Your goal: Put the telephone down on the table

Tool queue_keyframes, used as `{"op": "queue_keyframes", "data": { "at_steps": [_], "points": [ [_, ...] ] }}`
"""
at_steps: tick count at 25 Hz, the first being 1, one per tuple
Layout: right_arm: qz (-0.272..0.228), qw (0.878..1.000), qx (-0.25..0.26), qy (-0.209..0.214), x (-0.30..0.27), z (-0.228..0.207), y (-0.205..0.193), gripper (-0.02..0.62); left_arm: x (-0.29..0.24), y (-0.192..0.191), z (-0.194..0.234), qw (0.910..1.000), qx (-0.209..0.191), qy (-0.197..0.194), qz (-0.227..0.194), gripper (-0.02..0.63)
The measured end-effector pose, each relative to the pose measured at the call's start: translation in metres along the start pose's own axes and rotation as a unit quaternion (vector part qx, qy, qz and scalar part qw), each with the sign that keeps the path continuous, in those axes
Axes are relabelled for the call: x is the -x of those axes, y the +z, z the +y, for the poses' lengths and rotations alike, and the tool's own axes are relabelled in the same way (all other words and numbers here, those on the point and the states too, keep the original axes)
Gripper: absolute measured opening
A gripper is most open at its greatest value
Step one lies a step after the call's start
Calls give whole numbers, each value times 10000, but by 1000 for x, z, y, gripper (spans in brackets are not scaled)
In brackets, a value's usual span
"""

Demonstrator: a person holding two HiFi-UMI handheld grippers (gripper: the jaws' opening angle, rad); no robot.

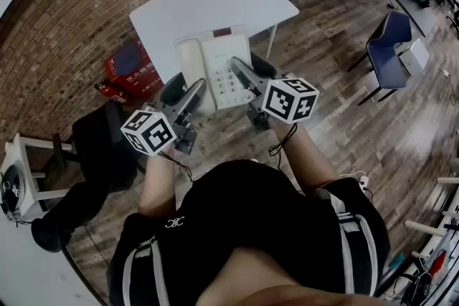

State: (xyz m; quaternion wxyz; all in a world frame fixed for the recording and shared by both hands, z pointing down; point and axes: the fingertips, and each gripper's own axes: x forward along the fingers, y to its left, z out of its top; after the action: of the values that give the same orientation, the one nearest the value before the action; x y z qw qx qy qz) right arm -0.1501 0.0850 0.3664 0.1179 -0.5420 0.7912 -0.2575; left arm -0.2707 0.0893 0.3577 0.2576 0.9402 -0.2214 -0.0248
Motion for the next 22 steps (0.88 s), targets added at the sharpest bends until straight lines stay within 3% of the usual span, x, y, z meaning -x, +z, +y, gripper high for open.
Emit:
{"op": "queue_keyframes", "data": {
  "at_steps": [22],
  "points": [
    [-70, 10000, 22, 18, 46, 10, -7, 209, 14, -21, -40, 9999, -50, -81, -35, 290]
  ]
}}
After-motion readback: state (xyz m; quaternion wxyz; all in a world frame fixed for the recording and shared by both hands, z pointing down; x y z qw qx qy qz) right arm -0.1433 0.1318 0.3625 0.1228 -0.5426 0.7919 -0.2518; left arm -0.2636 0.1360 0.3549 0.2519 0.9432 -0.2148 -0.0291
